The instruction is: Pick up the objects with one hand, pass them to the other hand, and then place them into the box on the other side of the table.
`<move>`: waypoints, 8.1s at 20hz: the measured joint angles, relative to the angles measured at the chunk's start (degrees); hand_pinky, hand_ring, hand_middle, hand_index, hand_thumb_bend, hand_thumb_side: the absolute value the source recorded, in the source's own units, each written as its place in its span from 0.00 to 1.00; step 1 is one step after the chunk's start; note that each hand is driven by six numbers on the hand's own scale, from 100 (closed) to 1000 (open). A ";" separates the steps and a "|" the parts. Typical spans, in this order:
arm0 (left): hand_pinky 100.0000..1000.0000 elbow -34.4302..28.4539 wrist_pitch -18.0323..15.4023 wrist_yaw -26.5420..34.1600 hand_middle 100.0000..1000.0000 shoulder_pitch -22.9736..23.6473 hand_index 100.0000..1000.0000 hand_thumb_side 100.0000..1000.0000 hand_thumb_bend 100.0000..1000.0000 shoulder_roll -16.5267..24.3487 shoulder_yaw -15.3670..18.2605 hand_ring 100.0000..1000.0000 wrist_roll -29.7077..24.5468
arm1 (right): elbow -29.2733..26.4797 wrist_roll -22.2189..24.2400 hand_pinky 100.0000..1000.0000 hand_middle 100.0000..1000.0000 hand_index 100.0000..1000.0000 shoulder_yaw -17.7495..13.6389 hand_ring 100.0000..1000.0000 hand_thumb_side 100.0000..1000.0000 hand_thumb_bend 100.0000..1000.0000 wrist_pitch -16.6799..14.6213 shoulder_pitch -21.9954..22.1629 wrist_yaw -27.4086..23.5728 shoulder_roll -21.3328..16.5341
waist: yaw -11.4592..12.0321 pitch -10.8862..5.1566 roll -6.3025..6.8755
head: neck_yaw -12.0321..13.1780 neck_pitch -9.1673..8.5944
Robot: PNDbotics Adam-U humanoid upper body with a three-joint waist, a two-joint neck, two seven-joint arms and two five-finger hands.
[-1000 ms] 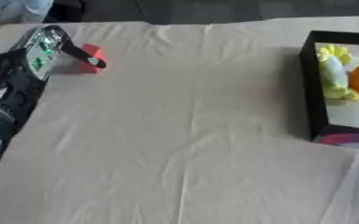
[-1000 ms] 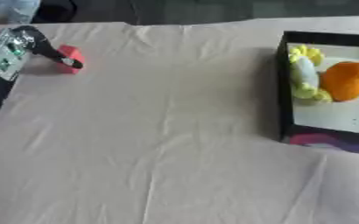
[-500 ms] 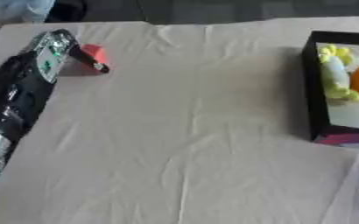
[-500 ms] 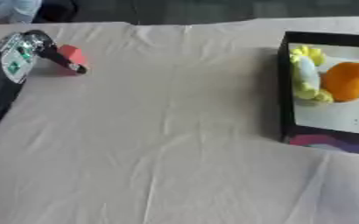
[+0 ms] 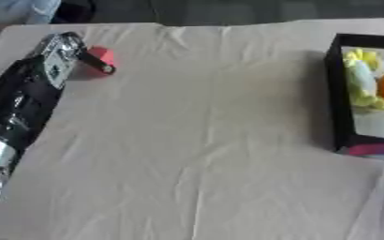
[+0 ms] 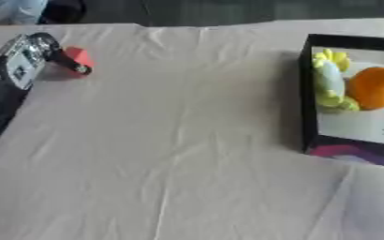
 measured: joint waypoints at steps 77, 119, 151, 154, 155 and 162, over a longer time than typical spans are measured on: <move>0.74 -59.42 -21.15 23.43 0.50 27.38 0.46 0.00 0.03 -6.09 -9.25 0.66 26.34 | -16.42 15.48 0.95 0.81 0.89 12.33 0.87 0.60 0.20 2.70 -12.73 12.90 10.87 | 3.64 -0.07 -3.11 | -7.13 0.71; 0.72 -60.96 -28.01 19.24 0.47 27.59 0.45 0.00 0.00 -11.60 -11.68 0.62 29.59 | -7.40 33.02 0.94 0.81 0.87 20.54 0.87 0.29 0.30 -8.13 -16.59 38.78 24.30 | 4.48 -0.32 -3.43 | -8.66 0.77; 0.69 -62.37 -29.08 19.50 0.46 27.99 0.44 0.00 0.00 -12.12 -12.03 0.61 27.69 | -4.62 35.80 0.94 0.81 0.87 21.16 0.87 0.24 0.23 -11.35 -16.65 44.40 26.30 | 4.84 -0.32 -3.43 | -9.21 1.26; 0.69 -62.39 -29.40 19.65 0.45 28.05 0.44 0.00 0.00 -12.12 -12.03 0.61 27.38 | -4.60 35.09 0.94 0.80 0.86 21.16 0.86 0.25 0.21 -10.77 -16.65 44.30 26.62 | 4.92 -0.32 -3.43 | -9.24 1.26; 0.69 -62.40 -29.47 19.67 0.46 28.05 0.44 0.00 0.00 -12.12 -12.02 0.61 27.31 | -4.60 34.81 0.94 0.79 0.86 21.16 0.86 0.25 0.21 -10.64 -16.65 44.19 26.64 | 4.96 -0.32 -3.43 | -9.27 1.26; 0.69 -62.48 -29.68 19.74 0.45 28.05 0.45 0.00 0.02 -12.25 -12.00 0.60 27.10 | -4.59 32.51 0.93 0.69 0.69 21.23 0.81 0.20 0.11 -9.67 -16.61 43.02 26.76 | 5.00 -0.32 -3.43 | -9.38 1.26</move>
